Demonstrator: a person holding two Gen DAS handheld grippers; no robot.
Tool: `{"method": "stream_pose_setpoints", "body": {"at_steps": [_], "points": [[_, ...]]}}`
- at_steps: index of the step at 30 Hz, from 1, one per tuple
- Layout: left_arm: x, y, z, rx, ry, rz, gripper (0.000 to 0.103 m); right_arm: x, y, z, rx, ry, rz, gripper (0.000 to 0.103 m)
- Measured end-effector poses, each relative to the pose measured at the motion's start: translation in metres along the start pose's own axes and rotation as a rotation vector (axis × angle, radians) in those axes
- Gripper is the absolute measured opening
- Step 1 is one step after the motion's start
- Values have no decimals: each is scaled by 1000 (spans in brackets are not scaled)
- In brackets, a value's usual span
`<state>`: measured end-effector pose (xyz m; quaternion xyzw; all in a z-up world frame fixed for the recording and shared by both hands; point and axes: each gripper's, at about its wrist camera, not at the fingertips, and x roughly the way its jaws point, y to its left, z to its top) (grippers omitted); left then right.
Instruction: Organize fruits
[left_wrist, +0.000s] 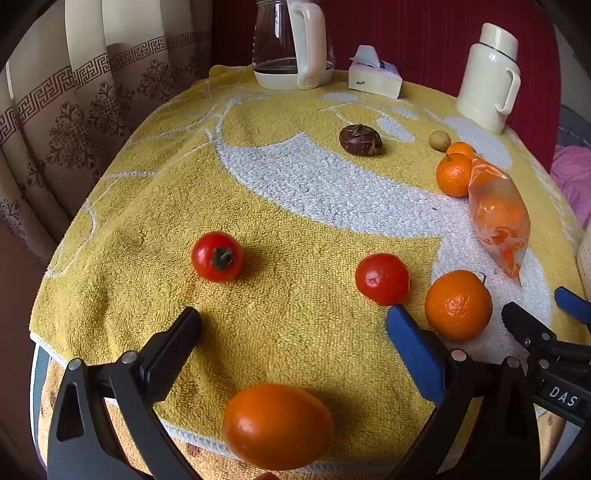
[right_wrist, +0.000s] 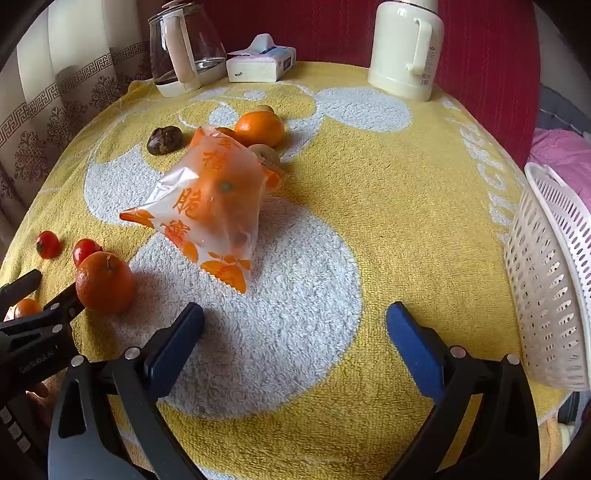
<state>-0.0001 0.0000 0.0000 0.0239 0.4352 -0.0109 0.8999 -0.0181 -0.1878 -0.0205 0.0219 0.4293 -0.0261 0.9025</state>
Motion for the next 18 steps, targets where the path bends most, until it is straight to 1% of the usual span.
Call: {"method": "stream_pose_setpoints", "body": {"at_steps": [18], "points": [[0,0,0,-1,1,-1,98,0,1,0,2,2,3,100]]}}
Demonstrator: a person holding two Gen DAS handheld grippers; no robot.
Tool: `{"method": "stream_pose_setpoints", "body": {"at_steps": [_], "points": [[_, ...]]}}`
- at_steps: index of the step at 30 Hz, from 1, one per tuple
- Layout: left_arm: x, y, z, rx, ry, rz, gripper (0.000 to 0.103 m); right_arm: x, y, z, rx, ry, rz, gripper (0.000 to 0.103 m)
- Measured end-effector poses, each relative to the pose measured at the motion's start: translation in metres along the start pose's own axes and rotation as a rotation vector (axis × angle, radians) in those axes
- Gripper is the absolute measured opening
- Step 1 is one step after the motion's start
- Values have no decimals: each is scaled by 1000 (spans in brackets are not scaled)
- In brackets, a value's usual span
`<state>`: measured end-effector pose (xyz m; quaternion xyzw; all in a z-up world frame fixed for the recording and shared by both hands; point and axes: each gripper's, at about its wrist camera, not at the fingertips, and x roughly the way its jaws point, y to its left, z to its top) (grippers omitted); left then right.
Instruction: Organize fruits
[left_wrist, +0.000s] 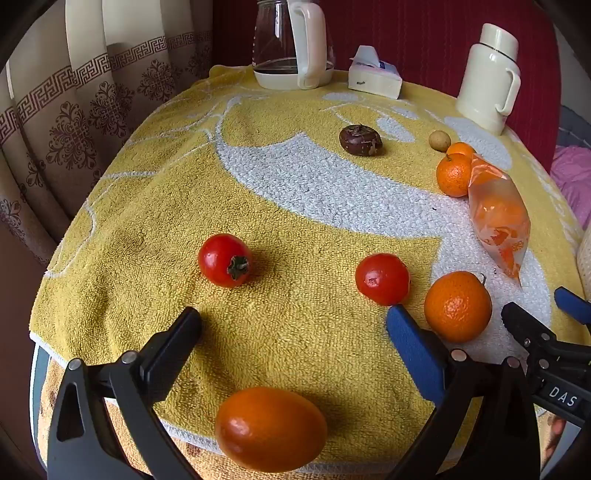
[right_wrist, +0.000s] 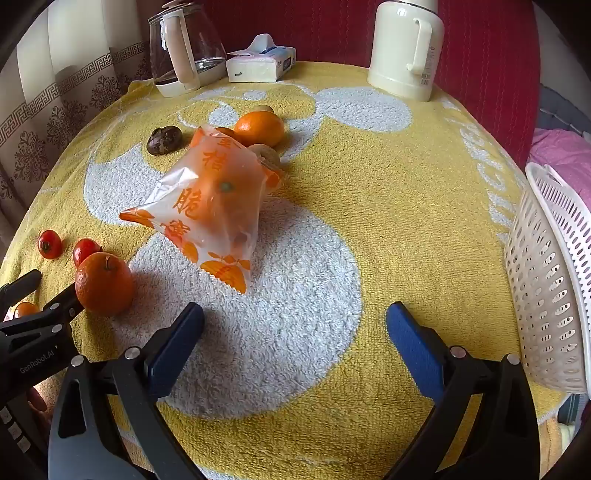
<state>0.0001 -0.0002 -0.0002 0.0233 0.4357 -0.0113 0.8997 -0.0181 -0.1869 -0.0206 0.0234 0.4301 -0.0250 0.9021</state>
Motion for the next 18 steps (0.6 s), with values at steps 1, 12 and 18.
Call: {"method": "stream_pose_setpoints", "body": {"at_steps": [1,12,18], "points": [[0,0,0,0,0,0,98,0,-1,0,0,0,0,100],[0,7,2,1,1,-1,98,0,-1,0,-2,0,-2,100],[1,7,2,1,1,0,98,0,-1,0,-2,0,-2,100]]}}
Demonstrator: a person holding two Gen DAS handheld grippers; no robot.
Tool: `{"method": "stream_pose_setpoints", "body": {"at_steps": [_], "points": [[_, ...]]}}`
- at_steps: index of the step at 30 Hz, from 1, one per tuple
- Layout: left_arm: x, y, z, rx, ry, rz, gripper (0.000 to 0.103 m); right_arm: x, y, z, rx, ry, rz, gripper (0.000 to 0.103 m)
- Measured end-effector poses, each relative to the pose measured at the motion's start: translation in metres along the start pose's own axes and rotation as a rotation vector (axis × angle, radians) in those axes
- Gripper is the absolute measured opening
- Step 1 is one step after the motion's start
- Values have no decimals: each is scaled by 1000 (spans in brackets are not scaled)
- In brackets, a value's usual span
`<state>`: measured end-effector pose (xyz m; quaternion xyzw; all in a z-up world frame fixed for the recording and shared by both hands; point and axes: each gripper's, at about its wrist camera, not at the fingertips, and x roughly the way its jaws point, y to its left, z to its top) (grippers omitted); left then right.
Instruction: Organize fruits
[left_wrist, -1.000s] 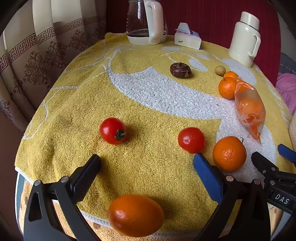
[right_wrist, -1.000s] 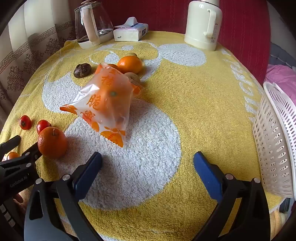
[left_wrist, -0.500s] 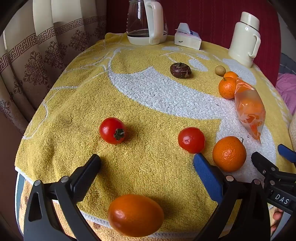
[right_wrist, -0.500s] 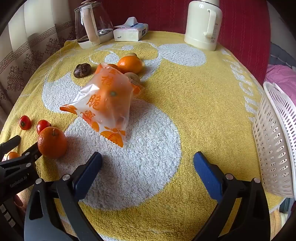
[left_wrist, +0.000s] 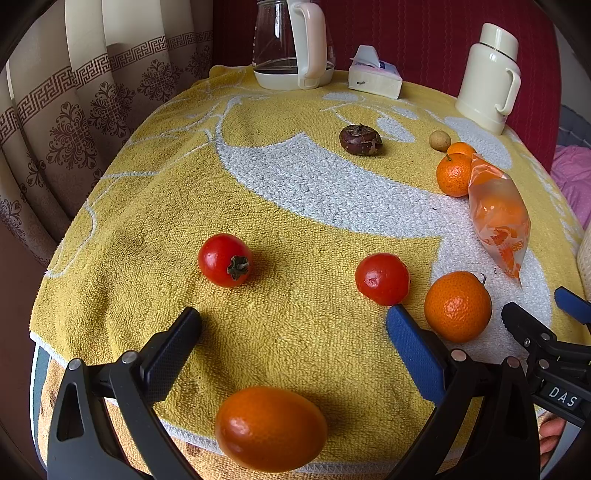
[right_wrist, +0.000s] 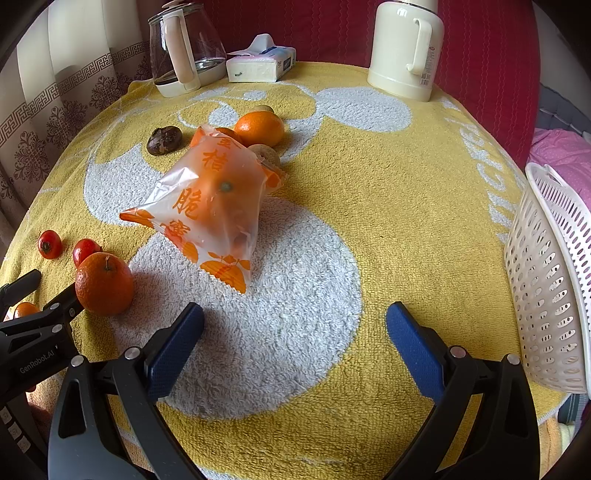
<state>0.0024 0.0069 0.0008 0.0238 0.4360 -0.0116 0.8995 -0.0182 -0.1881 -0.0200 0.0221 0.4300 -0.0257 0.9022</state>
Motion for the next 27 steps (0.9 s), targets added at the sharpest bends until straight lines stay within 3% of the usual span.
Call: {"method": "stream_pose_setpoints", "body": {"at_steps": [27], "points": [[-1,-3,-1,1,0,1,98,0,0,0,-1,0,-1,100]]}}
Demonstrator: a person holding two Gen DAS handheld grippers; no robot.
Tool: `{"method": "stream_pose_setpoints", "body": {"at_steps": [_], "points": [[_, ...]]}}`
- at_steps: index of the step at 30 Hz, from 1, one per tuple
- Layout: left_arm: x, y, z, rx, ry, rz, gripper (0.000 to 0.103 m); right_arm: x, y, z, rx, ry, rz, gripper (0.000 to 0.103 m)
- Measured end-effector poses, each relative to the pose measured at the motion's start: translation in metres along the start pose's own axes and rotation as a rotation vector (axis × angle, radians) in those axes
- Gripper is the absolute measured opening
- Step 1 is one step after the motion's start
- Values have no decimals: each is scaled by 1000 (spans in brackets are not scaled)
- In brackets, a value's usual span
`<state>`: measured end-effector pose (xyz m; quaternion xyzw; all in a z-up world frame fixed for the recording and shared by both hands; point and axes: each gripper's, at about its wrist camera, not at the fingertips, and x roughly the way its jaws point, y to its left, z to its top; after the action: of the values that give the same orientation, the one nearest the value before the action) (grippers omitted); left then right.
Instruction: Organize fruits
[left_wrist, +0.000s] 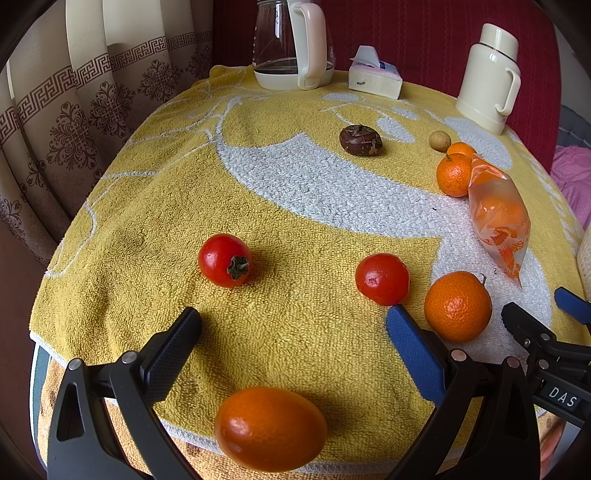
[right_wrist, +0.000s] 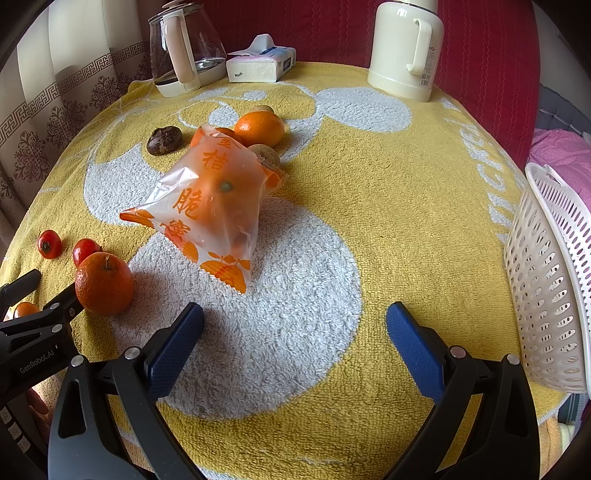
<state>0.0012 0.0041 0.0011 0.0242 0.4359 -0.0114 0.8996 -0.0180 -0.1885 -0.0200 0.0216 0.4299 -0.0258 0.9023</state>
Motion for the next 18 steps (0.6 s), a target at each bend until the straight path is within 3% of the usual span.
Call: {"method": "stream_pose_setpoints", "body": {"at_steps": [18], "points": [[-1,-4,-1,1,1,9,98,1,0,0,1,1,-1,100]]}}
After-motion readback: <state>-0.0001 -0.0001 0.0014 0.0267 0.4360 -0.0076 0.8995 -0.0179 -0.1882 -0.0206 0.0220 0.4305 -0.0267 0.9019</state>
